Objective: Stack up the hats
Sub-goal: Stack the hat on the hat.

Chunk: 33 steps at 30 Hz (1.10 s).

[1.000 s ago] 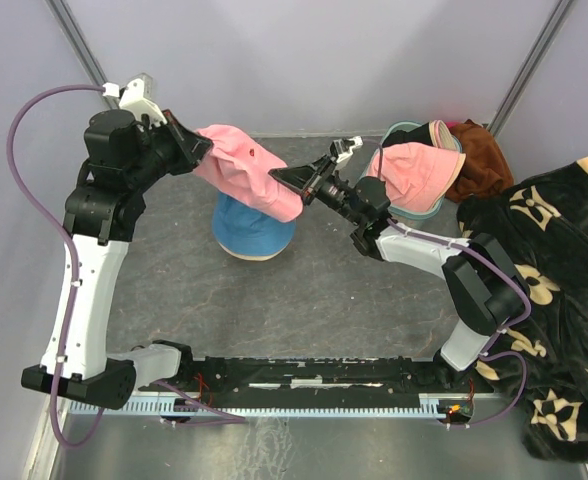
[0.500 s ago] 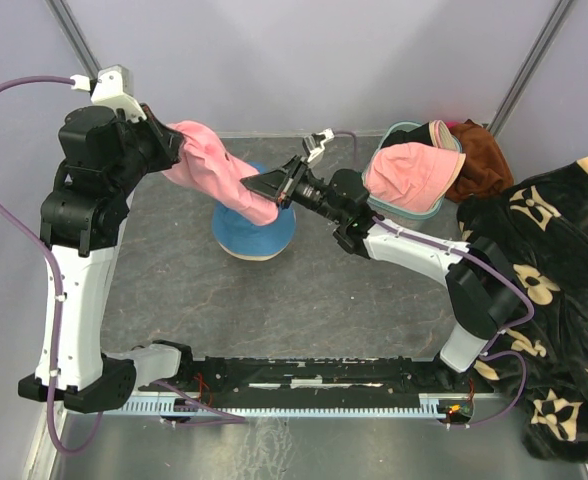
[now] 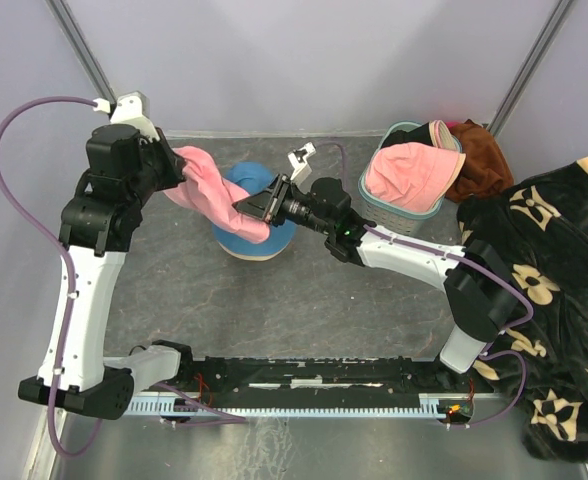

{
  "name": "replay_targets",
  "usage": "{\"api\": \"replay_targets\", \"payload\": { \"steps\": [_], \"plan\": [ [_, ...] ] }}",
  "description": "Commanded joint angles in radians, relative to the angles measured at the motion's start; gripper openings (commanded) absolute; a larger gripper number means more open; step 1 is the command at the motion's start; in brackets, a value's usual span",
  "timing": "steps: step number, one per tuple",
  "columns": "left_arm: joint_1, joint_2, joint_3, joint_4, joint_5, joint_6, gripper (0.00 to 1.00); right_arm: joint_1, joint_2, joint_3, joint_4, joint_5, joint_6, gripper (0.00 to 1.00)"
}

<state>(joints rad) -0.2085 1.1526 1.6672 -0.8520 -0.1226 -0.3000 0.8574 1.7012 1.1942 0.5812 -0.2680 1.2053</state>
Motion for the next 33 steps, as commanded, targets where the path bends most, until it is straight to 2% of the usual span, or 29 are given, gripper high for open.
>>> {"api": "replay_targets", "payload": {
  "steps": [1,9,15,21,33],
  "plan": [
    [0.007,-0.024,-0.068,0.109,-0.009,0.033,0.03,-0.001,-0.059,0.009,-0.086,0.063,-0.147,0.16],
    [0.013,-0.004,-0.151,0.157,0.032,0.022,0.05,-0.045,-0.099,0.024,-0.164,0.118,-0.239,0.18],
    [0.024,0.004,-0.163,0.198,0.036,0.015,0.19,-0.075,-0.112,0.039,-0.187,0.146,-0.279,0.19],
    [0.032,0.037,-0.146,0.239,0.097,-0.001,0.28,-0.098,-0.11,0.046,-0.192,0.179,-0.3,0.2],
    [0.057,0.078,-0.162,0.329,0.148,-0.049,0.53,-0.141,-0.086,0.032,-0.164,0.282,-0.289,0.21]
  ]
}}
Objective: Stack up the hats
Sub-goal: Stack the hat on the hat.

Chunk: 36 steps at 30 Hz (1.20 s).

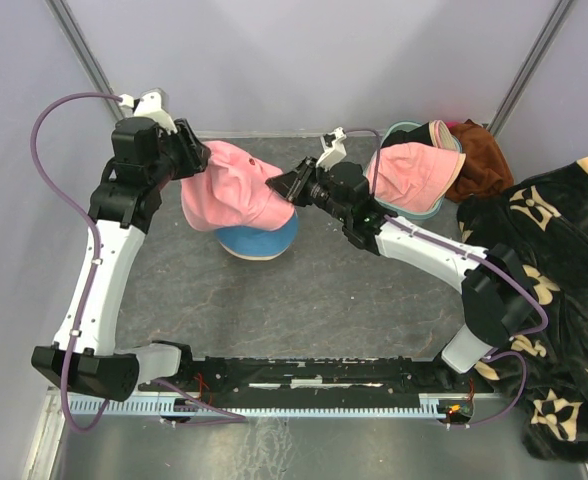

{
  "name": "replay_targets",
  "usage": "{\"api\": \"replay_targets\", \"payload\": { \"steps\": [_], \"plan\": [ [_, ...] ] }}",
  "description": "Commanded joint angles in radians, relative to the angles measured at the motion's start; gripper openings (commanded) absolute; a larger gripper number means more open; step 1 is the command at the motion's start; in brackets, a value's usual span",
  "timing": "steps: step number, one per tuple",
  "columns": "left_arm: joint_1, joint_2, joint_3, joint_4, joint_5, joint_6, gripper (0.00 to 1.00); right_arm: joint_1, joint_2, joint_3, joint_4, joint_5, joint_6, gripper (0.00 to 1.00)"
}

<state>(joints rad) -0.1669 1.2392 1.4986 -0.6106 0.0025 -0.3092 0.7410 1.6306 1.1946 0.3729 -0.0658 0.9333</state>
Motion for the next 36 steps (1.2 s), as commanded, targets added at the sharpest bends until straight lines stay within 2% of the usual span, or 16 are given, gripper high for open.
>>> {"api": "replay_targets", "payload": {
  "steps": [1,9,21,27,36],
  "plan": [
    [0.018,-0.012,0.003,0.093,0.023,-0.044,0.55,-0.03,-0.012,0.03,0.049,0.084,-0.012,0.21],
    [0.04,-0.07,-0.058,0.166,-0.004,-0.087,0.65,-0.057,0.017,0.027,0.065,0.096,-0.001,0.21],
    [0.081,-0.199,-0.304,0.309,-0.022,-0.218,0.71,-0.08,0.025,-0.017,0.09,0.094,0.013,0.22],
    [0.109,-0.276,-0.489,0.392,-0.013,-0.296,0.74,-0.087,0.023,-0.03,0.083,0.08,0.013,0.23],
    [0.135,-0.44,-0.878,0.72,-0.013,-0.51,0.76,-0.086,0.033,-0.046,0.095,0.047,0.018,0.23]
  ]
}}
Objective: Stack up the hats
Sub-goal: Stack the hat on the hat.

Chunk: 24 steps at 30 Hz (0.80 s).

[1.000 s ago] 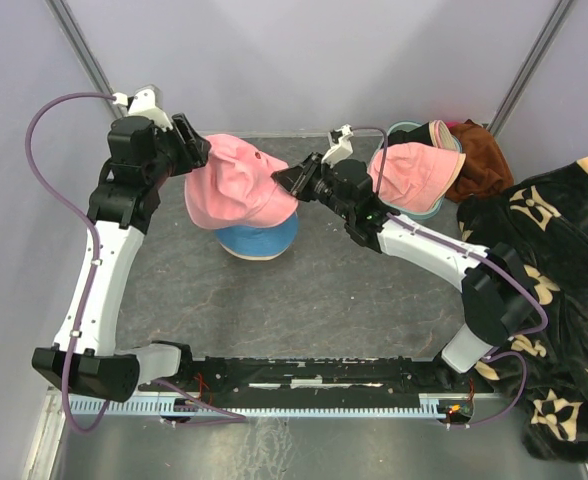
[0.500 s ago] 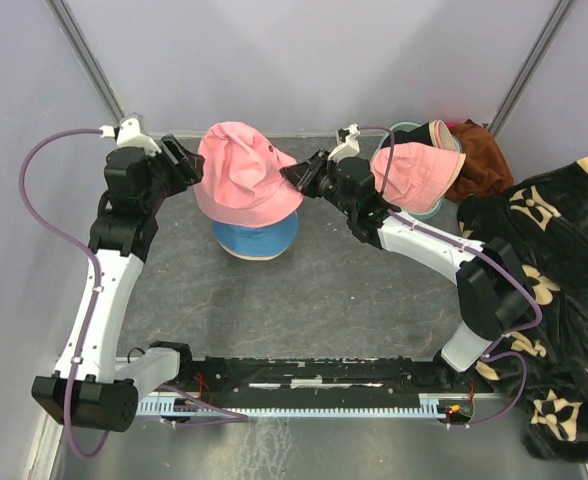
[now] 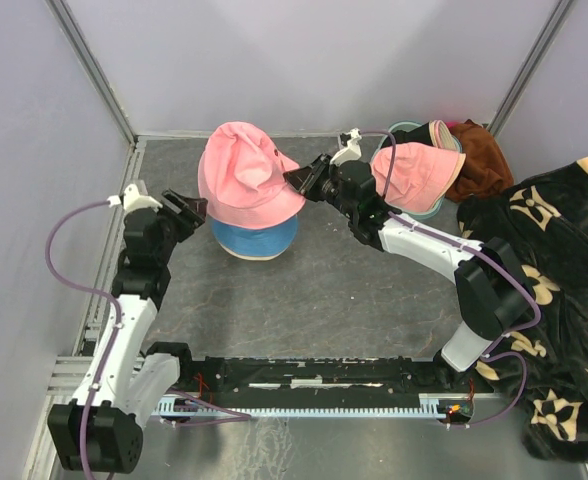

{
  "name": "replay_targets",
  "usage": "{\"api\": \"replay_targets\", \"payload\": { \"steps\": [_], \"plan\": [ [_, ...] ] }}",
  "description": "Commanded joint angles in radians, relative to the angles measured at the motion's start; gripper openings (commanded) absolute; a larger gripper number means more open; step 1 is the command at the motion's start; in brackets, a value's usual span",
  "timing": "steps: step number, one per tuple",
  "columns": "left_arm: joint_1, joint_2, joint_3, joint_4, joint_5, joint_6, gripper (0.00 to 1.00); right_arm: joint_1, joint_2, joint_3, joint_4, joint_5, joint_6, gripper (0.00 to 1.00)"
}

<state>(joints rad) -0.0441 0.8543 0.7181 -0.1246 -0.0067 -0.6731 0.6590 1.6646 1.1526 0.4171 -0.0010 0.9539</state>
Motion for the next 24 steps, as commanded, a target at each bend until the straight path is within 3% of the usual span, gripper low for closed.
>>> {"api": "replay_targets", "payload": {
  "steps": [1,8,15,24],
  "plan": [
    [0.014,-0.062,-0.13,0.274,0.002,-0.169,0.76,-0.004,-0.002,-0.004,0.05,-0.021,-0.003,0.23],
    [0.02,-0.052,-0.355,0.672,0.011,-0.391,0.71,-0.001,0.007,-0.006,0.055,-0.03,-0.003,0.23],
    [0.021,0.084,-0.452,0.971,0.022,-0.513,0.63,-0.001,0.009,-0.008,0.055,-0.034,-0.004,0.23],
    [0.02,0.133,-0.504,1.183,-0.008,-0.566,0.46,0.009,0.026,-0.002,0.061,-0.036,0.001,0.24]
  ]
}}
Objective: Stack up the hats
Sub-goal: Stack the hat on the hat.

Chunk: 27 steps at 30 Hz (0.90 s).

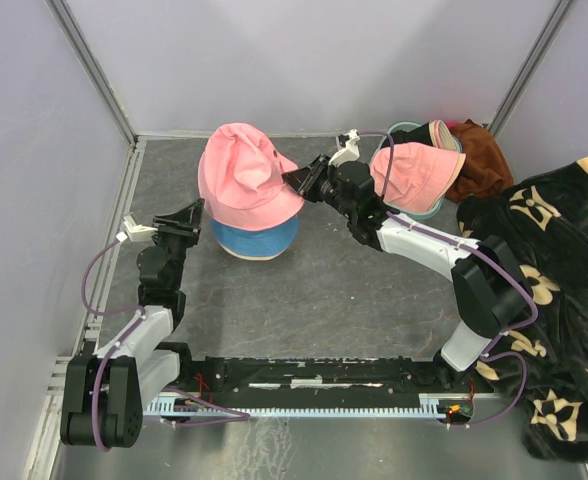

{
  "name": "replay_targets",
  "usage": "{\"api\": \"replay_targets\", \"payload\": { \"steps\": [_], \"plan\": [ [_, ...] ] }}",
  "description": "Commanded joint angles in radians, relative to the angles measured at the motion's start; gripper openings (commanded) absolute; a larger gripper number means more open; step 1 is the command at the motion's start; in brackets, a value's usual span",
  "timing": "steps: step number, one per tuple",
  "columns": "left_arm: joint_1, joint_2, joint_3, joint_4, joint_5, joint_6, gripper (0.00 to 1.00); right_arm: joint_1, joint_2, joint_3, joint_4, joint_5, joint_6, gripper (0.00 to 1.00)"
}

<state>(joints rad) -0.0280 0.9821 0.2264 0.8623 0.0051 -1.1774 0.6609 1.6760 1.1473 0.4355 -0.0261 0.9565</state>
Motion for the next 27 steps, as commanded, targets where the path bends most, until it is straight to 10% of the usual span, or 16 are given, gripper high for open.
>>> {"api": "replay_targets", "payload": {
  "steps": [1,13,27],
  "plan": [
    [0.006,0.012,-0.009,0.2,-0.014,-0.062,0.45,0.009,0.017,0.004,0.044,-0.011,0.0,0.24],
    [0.006,-0.1,-0.044,-0.016,-0.064,0.0,0.51,0.011,0.017,0.017,0.027,-0.003,-0.009,0.24],
    [0.006,0.009,-0.068,0.098,-0.007,0.003,0.62,0.015,0.025,0.011,0.029,0.003,-0.002,0.25]
  ]
}}
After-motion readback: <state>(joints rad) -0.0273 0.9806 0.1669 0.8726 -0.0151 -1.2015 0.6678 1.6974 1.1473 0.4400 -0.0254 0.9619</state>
